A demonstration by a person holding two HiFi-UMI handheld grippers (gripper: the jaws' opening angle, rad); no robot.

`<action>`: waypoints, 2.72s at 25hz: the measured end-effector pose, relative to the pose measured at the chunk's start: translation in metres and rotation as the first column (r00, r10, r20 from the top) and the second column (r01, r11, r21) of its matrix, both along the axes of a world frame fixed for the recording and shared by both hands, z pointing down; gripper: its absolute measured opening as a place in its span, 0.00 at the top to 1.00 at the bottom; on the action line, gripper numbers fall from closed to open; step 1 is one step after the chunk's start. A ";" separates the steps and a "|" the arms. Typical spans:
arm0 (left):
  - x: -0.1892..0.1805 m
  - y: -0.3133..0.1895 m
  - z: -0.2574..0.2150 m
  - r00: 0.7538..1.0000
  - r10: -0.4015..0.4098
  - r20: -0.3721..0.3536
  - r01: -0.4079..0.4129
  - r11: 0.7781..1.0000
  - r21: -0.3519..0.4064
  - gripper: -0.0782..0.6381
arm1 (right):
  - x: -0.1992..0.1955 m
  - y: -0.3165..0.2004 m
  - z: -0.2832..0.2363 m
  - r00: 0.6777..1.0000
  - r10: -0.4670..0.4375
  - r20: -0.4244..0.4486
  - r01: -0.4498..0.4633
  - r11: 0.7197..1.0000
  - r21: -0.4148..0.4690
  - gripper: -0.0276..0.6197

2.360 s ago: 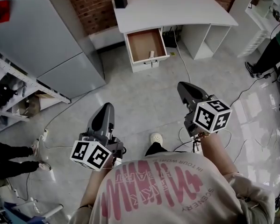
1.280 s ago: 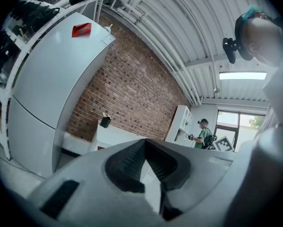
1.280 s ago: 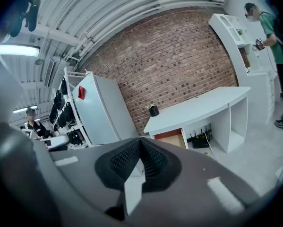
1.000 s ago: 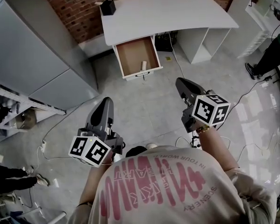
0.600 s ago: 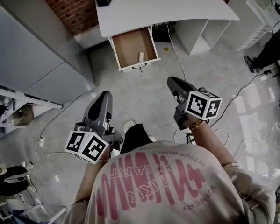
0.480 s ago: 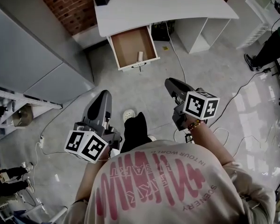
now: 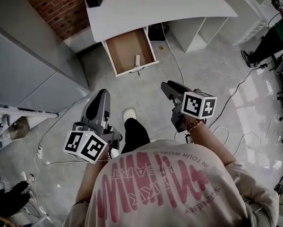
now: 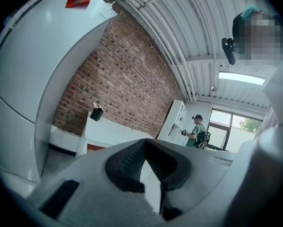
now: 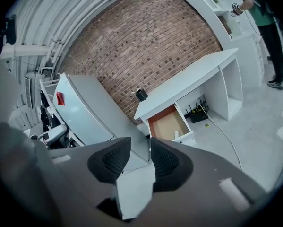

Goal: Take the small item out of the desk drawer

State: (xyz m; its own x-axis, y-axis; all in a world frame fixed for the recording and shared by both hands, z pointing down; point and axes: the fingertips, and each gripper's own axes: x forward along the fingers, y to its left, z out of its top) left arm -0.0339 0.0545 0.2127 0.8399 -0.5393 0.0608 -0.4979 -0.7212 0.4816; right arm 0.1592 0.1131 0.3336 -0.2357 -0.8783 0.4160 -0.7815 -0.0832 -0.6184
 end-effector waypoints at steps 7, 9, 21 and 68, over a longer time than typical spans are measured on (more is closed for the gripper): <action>0.007 -0.059 0.023 0.999 0.043 0.032 -0.041 0.997 -0.061 0.89 | 0.003 -0.052 0.024 0.999 0.041 0.020 -0.039 0.997 -0.064 0.73; 0.009 -0.073 0.030 0.998 0.047 0.037 -0.044 0.996 -0.072 0.89 | 0.004 -0.065 0.032 0.999 0.046 0.023 -0.044 0.996 -0.077 0.73; 0.006 -0.143 0.098 0.994 0.067 0.091 -0.048 0.979 -0.199 0.89 | 0.011 -0.142 0.105 0.995 0.079 0.061 -0.066 0.980 -0.188 0.73; -0.057 -0.284 0.192 0.979 -0.019 0.204 0.084 0.945 -0.315 0.89 | 0.007 -0.264 0.270 0.995 0.093 -0.030 -0.094 0.836 -0.541 0.68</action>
State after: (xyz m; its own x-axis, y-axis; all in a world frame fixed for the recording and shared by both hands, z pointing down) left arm -0.0906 -0.2297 0.4049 0.7656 -0.5059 0.3973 -0.6377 -0.5158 0.5721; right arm 0.1662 -0.1505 0.6040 -0.1624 -0.5311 0.8316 -0.7543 -0.4764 -0.4516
